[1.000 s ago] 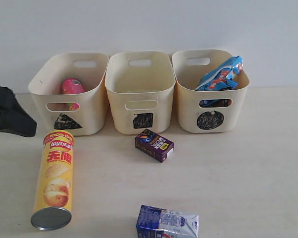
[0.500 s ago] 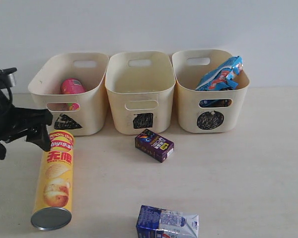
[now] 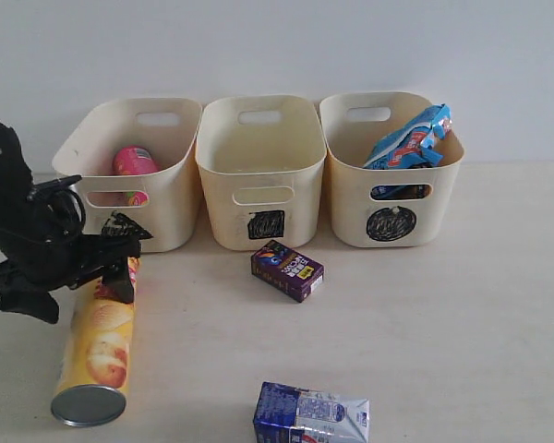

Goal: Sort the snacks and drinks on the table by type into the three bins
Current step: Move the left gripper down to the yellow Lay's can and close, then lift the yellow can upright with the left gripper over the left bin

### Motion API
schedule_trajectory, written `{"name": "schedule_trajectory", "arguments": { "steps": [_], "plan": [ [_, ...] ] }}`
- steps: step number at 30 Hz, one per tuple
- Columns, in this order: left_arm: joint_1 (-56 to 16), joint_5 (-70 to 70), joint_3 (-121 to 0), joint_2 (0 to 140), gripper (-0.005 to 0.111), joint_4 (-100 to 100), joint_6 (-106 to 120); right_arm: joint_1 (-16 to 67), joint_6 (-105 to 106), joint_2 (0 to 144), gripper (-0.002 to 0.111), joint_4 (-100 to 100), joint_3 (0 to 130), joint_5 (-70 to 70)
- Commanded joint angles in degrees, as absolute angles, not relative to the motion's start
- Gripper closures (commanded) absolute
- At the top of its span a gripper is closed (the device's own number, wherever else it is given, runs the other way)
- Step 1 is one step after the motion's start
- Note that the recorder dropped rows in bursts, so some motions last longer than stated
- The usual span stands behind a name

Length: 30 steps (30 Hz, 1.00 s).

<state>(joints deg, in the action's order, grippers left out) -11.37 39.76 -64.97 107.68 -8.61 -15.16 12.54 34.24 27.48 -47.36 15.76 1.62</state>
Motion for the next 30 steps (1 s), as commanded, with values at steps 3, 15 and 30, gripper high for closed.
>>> {"name": "schedule_trajectory", "arguments": {
  "steps": [3, 15, 30],
  "plan": [
    [-11.9, 37.9, -65.3, 110.8, 0.032, -12.8, -15.7, 12.6, 34.8, 27.1, 0.108, -47.2, 15.5, 1.9],
    [-11.9, 42.6, -65.3, 107.0, 0.102, -12.7, -14.1, 12.6, 35.1, 27.1, 0.108, -47.2, 15.5, 1.9],
    [-11.9, 29.5, -67.8, 81.5, 0.102, -12.9, -12.5, 12.6, 34.3, 27.1, 0.108, -47.4, 15.5, 1.6]
  ]
}}
